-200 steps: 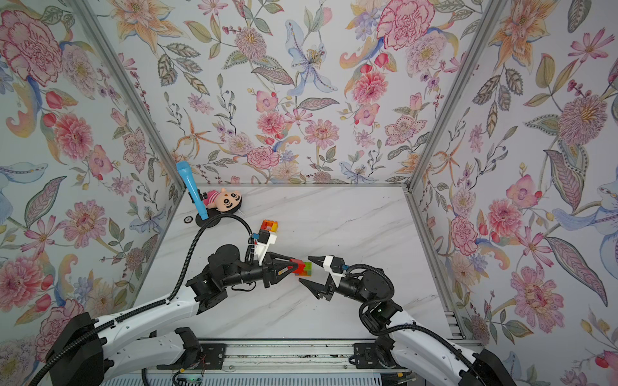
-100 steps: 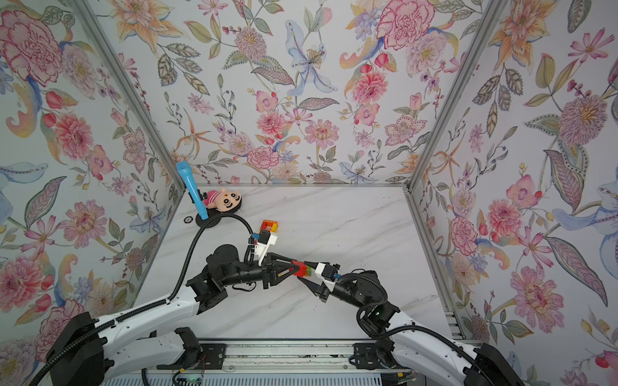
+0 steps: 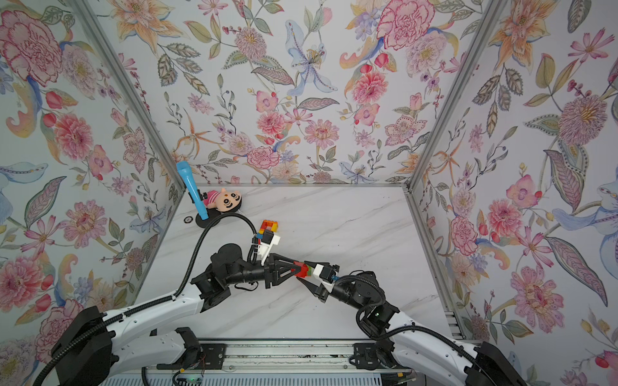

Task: Assemble the letter p with lego
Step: Place the lego brick at the center of the board.

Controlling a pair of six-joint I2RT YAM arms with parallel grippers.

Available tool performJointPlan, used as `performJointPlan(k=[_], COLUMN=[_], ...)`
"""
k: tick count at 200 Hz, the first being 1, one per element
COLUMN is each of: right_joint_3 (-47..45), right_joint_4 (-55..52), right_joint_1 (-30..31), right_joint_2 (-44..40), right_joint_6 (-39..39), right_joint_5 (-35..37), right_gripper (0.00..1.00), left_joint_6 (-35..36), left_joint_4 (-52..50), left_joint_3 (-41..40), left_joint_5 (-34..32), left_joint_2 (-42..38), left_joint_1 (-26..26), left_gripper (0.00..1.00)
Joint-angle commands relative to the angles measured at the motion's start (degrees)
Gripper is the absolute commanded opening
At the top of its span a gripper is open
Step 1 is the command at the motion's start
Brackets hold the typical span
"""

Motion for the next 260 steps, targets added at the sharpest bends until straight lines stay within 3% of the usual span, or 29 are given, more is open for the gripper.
performJointPlan(k=[1, 59, 110, 131, 142, 185, 197, 225, 260], right_joint_3=[0.8, 1.6, 5.4, 8.9, 10.2, 19.8, 22.0, 25.4, 26.3], right_joint_4=[1.2, -1.3, -8.8, -15.3, -17.9, -30.3, -31.6, -34.4, -35.2], right_joint_1=[0.8, 1.3, 1.3, 1.2, 1.0, -0.7, -1.1, -1.3, -1.2], right_joint_2=[-0.8, -0.3, -0.7, 0.1, 0.9, 7.6, 9.5, 13.7, 17.2], right_joint_6=[-2.1, -3.1, 0.4, 2.2, 4.0, 20.3, 26.8, 39.0, 45.4], right_joint_5=[0.9, 1.8, 7.2, 8.9, 10.1, 10.7, 10.6, 12.4, 11.8], right_gripper=[0.52, 0.35, 0.25, 0.21, 0.2, 0.17, 0.17, 0.14, 0.13], left_joint_6=[-0.7, -1.5, 1.2, 2.6, 2.2, 9.1, 11.6, 18.9, 21.0], left_joint_4=[0.3, 1.2, -4.0, -8.5, -9.5, -18.7, -20.1, -19.7, -15.7], left_joint_3=[-0.2, -0.1, 0.9, 0.3, -0.8, -4.7, -5.1, -5.9, -9.5], left_joint_5=[1.6, 1.3, -4.3, -9.2, -11.6, -27.4, -32.1, -48.4, -53.4], left_joint_2=[0.6, 0.4, -1.3, -4.2, -5.9, -15.3, -15.8, -15.2, -15.9], left_joint_1=[0.3, 0.3, 1.2, 3.4, 5.3, 7.2, 5.0, -6.2, -8.8], left_gripper=[0.26, 0.29, 0.6, 0.69, 0.79, 0.81, 0.82, 0.84, 0.83])
